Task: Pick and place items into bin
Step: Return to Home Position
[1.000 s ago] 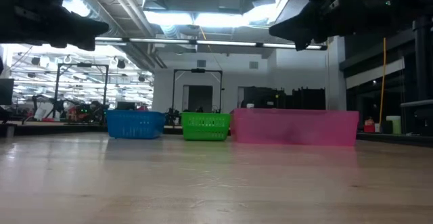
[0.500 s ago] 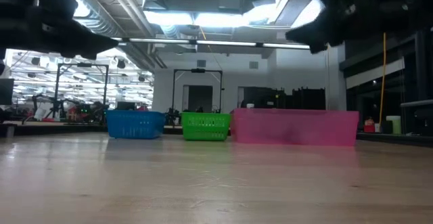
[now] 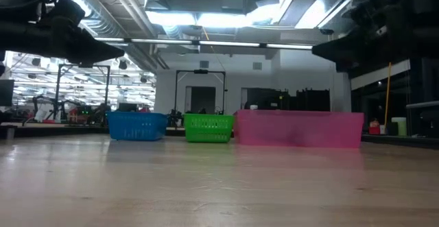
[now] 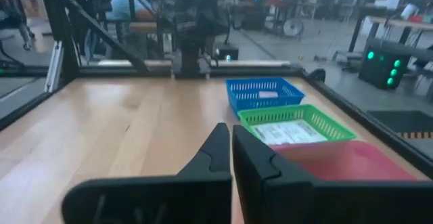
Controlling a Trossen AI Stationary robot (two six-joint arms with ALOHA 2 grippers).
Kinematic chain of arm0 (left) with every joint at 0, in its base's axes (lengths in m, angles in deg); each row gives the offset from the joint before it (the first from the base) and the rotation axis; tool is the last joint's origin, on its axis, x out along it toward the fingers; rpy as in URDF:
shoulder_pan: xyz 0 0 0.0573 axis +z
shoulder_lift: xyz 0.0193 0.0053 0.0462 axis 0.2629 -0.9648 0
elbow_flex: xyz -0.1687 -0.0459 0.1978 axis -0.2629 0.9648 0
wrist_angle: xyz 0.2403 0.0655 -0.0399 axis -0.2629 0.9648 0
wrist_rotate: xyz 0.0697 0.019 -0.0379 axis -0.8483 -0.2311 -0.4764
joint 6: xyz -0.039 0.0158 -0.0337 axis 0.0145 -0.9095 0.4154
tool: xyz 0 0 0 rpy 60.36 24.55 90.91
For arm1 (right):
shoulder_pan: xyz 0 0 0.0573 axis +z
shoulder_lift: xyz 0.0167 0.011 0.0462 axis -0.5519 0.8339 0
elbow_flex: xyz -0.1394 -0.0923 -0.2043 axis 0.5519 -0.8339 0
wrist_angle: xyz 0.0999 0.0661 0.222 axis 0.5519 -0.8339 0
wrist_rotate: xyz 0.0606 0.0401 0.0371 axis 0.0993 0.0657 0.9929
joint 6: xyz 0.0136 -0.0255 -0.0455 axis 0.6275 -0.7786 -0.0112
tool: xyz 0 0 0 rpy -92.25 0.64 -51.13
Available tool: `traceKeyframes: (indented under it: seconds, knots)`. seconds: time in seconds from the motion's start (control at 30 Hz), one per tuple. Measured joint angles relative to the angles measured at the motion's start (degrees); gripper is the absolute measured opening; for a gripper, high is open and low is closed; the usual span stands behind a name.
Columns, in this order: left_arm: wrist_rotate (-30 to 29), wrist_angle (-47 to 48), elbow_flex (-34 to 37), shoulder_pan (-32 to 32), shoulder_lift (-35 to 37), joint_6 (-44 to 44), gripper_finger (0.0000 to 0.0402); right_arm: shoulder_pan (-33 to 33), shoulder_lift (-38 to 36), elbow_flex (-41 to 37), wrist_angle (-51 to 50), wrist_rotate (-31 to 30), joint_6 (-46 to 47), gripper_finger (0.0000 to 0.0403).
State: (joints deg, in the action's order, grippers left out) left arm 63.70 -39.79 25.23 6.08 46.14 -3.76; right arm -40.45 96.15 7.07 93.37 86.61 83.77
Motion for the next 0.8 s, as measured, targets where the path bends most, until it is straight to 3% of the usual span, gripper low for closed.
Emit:
traceKeyframes:
  seconds: [0.17,0.53,0.8]
  knots:
    - [0.0,0.0,0.0,0.2,0.0,0.6,0.0003,-0.4,-5.4,-3.7,0.9,0.1,-0.2,0.0]
    - [0.0,0.0,0.0,0.2,0.0,0.5,0.0003,-0.6,-16.8,-3.9,-9.6,3.5,-1.5,0.0]
    - [0.0,0.0,0.0,0.2,0.0,0.4,0.0003,-0.6,-17.8,-3.9,-9.9,3.7,1.7,0.0]
